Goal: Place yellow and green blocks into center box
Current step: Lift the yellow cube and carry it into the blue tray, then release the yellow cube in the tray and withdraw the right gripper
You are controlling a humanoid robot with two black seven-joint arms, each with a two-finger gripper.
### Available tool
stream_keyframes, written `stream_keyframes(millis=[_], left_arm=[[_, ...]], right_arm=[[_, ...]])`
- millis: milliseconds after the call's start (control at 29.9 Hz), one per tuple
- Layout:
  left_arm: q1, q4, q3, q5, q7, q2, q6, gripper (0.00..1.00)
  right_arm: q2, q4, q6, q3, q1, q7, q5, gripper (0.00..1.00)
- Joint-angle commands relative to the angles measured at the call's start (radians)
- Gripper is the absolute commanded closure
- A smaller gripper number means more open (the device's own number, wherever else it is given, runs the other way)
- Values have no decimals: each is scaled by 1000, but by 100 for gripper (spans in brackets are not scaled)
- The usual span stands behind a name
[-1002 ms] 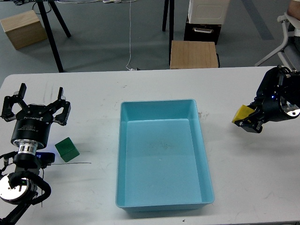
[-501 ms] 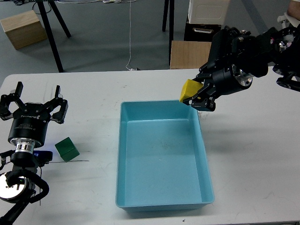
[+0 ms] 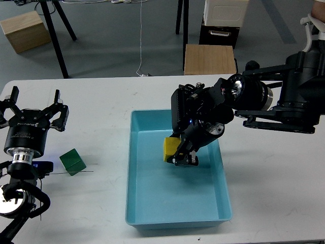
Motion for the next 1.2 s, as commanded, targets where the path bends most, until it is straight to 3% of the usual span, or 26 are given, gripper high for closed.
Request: stream_keyframes(millis=[0, 67, 100, 200, 434, 568, 802, 969, 1169], left_arm=[[-3, 0, -1, 0, 0, 1, 0, 0], [-5, 0, -3, 0, 0, 1, 0, 0], [-5, 0, -3, 0, 0, 1, 0, 0], [-6, 0, -3, 0, 0, 1, 0, 0], [-12, 0, -3, 2, 0, 3, 5, 0], [-23, 0, -1, 6, 0, 15, 9, 0], [-78, 18, 12, 53, 0, 182, 12, 0], [-145, 107, 9, 332, 0, 348, 35, 0], [-282, 306, 0, 797, 0, 491, 41, 0]], right_arm=[[61, -34, 0, -32, -23, 0, 1, 89], [80, -43, 1, -33, -32, 0, 1, 83], [84, -46, 3, -35, -35, 0, 0, 74], [89, -61, 5, -53, -37, 0, 1, 31], [69, -78, 5, -65, -35, 0, 67, 4], [28, -75, 5, -61, -20, 0, 130, 3], [-90, -74, -11, 60, 17, 0, 149, 3], [-129, -152, -43, 241, -49, 0, 254, 3], [-106, -183, -54, 525, -162, 0, 397, 2]])
